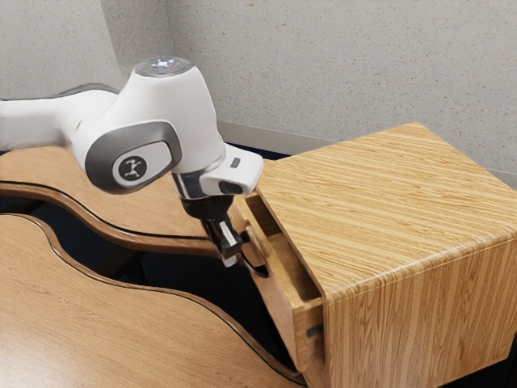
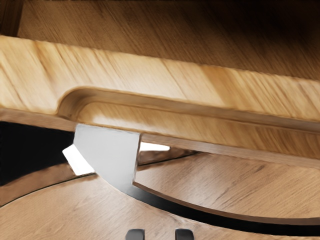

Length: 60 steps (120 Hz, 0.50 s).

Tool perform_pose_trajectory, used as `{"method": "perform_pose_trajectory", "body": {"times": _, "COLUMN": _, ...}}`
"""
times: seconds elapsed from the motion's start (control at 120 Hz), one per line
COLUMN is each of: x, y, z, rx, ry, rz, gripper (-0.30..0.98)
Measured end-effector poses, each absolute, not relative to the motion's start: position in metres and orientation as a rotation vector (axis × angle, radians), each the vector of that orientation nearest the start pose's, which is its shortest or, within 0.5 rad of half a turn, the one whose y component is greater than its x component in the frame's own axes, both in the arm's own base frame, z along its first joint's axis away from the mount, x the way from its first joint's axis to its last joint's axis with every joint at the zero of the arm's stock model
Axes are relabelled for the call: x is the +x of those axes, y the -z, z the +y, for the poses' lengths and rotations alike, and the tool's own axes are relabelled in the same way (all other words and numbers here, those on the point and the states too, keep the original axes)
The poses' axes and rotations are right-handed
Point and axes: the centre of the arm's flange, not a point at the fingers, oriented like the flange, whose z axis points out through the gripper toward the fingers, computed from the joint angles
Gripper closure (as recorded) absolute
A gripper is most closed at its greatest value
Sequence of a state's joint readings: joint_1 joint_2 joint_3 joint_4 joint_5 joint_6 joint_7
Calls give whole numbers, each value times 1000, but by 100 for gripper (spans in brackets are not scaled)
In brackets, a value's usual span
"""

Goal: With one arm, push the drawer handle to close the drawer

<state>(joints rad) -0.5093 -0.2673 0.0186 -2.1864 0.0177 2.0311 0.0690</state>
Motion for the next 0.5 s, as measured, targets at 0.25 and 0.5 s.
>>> {"method": "perform_pose_trajectory", "body": {"times": 0.25, "x": 455, "y": -497, "z": -242, "rx": -3017, "ry": 260, "rz": 916, "gripper": 70}}
{"method": "perform_pose_trajectory", "body": {"times": 0.5, "x": 434, "y": -535, "z": -207, "rx": -3046, "ry": 345, "rz": 843, "gripper": 62}}
